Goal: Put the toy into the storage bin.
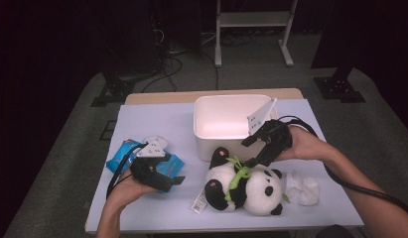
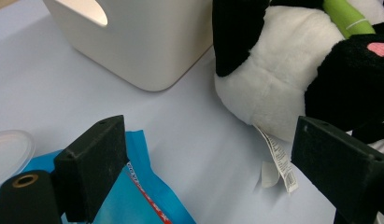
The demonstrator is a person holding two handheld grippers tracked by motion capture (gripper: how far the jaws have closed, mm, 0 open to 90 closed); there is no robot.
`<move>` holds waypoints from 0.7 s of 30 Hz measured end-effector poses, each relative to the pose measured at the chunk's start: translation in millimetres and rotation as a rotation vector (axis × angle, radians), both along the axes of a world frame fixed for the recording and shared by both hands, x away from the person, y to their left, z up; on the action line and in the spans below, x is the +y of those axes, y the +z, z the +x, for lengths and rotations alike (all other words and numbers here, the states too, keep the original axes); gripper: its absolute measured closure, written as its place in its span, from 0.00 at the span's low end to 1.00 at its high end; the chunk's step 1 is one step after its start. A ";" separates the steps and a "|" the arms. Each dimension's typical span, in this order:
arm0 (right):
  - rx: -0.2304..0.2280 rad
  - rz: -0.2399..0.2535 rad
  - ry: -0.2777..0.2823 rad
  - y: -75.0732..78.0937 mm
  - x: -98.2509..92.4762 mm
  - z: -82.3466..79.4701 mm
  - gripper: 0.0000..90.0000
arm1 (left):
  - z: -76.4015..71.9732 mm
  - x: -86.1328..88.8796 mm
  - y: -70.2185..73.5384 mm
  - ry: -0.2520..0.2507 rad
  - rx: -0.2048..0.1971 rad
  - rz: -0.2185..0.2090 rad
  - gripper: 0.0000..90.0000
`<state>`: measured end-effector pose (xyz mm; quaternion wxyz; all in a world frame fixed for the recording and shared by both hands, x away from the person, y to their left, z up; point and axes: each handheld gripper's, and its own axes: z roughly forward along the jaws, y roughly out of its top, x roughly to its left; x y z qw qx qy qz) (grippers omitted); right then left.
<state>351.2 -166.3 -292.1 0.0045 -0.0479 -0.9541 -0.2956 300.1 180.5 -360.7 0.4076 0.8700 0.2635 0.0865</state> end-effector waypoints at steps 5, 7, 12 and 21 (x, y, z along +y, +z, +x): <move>0.006 -0.002 0.004 -10.0 -1.3 -7.9 0.25 | 0.5 -0.3 -0.5 -0.001 0.002 0.001 0.11; 0.006 -0.016 0.006 -14.7 -1.1 -10.2 0.24 | 0.7 -0.5 -0.5 -0.002 0.002 0.002 0.11; 0.007 -0.024 0.004 -24.5 -1.5 -13.7 0.24 | 0.6 0.5 -1.4 0.002 0.002 -0.001 0.11; -0.006 -0.037 0.009 -33.8 -3.4 -13.6 0.45 | 1.0 2.6 -1.8 0.005 0.005 0.000 0.11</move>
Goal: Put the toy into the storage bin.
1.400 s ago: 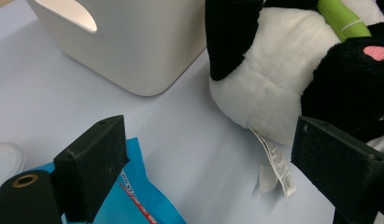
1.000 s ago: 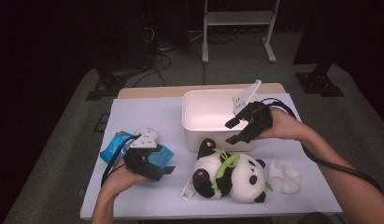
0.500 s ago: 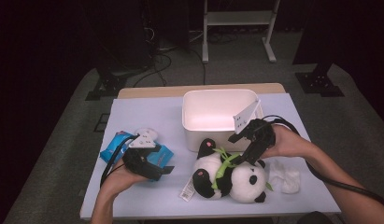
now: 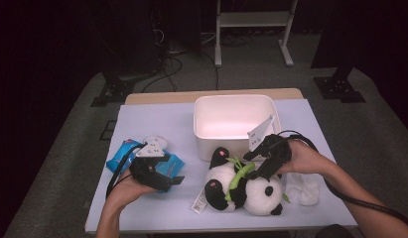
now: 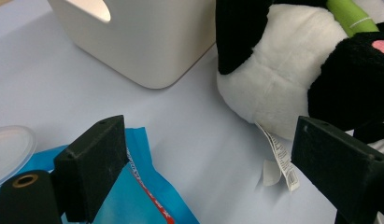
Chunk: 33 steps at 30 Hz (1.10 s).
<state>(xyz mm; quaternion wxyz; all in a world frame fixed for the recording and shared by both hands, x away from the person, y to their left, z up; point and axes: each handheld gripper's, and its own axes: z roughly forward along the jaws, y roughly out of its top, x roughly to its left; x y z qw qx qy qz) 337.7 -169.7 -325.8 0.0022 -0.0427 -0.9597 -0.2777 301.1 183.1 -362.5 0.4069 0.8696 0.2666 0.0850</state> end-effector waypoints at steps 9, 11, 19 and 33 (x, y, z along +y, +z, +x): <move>0.017 0.034 0.026 -0.3 -5.4 -1.6 0.72 | -0.2 0.2 0.0 0.000 0.002 0.002 0.11; 0.020 0.038 0.032 -0.3 -6.5 -3.0 0.77 | -0.2 0.6 0.1 0.000 0.000 0.001 0.11; -0.017 0.034 0.040 2.7 -6.2 -8.9 0.84 | -0.7 0.3 0.7 0.003 -0.003 0.000 0.11; -0.093 0.027 0.079 14.6 -1.7 -19.4 0.87 | -1.2 0.1 0.4 0.009 -0.002 0.001 0.11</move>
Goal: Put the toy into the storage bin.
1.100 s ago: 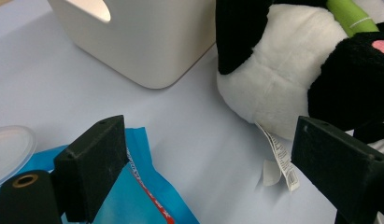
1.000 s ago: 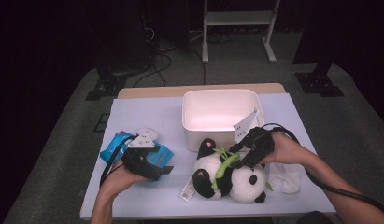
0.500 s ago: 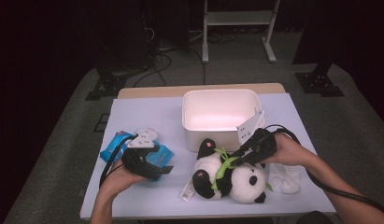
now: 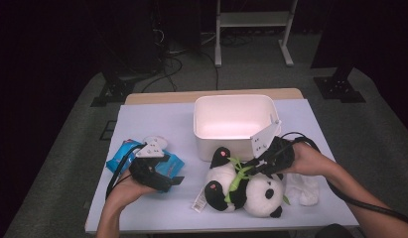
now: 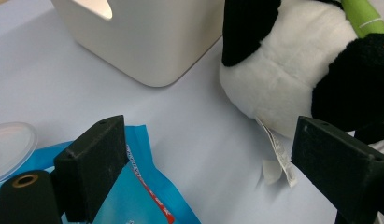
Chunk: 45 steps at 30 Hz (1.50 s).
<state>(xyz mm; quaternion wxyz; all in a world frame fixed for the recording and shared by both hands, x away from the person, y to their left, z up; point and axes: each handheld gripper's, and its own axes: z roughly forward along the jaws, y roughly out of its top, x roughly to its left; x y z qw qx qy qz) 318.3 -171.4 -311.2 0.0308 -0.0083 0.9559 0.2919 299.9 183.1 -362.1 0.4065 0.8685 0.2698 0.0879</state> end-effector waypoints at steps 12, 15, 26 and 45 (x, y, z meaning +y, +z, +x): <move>-0.033 0.006 0.008 23.5 -0.4 -3.0 0.87 | 0.0 2.8 0.9 0.008 0.000 -0.005 0.11; -0.042 0.010 0.014 31.6 0.2 -4.1 0.87 | 0.3 4.0 1.7 0.010 -0.002 -0.003 0.11; -0.072 0.019 0.016 71.0 -0.4 -4.4 0.87 | 2.1 8.8 3.3 0.022 -0.004 -0.019 0.11; -0.174 -0.009 -0.002 144.2 3.3 6.1 0.87 | 11.8 20.3 -1.8 0.048 0.021 -0.049 0.11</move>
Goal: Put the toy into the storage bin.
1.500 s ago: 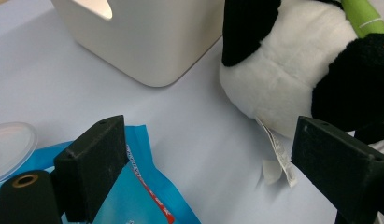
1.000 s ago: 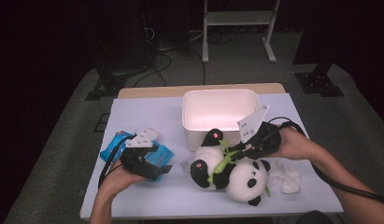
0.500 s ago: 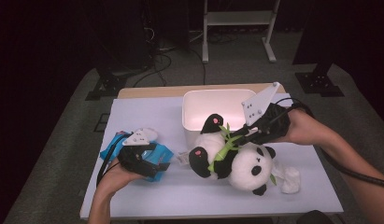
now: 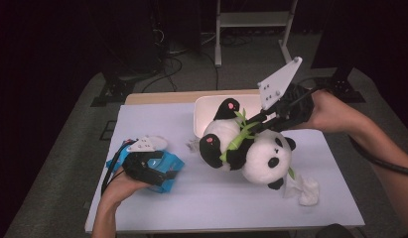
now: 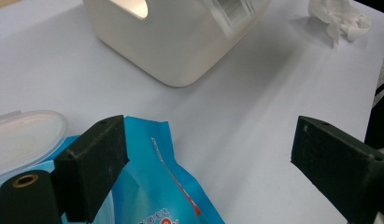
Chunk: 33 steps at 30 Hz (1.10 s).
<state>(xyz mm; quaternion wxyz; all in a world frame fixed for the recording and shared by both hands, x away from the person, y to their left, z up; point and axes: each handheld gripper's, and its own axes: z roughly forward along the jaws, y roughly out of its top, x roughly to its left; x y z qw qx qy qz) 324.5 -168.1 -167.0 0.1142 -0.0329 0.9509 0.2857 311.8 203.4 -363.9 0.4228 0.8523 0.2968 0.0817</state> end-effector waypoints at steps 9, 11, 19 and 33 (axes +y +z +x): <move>-0.033 0.006 -0.060 26.9 -1.8 24.6 0.87 | 1.1 7.6 -0.8 0.014 0.004 -0.028 0.11; -0.040 0.004 -0.068 31.1 -1.9 30.8 0.87 | 1.7 9.7 -1.3 0.020 0.005 -0.034 0.11; -0.050 -0.023 -0.090 39.7 5.0 62.3 0.87 | 3.1 13.8 -2.8 0.026 0.012 -0.039 0.11; 0.004 -0.060 -0.106 16.0 18.0 126.2 0.87 | 4.7 21.2 -4.4 0.051 0.022 -0.041 0.11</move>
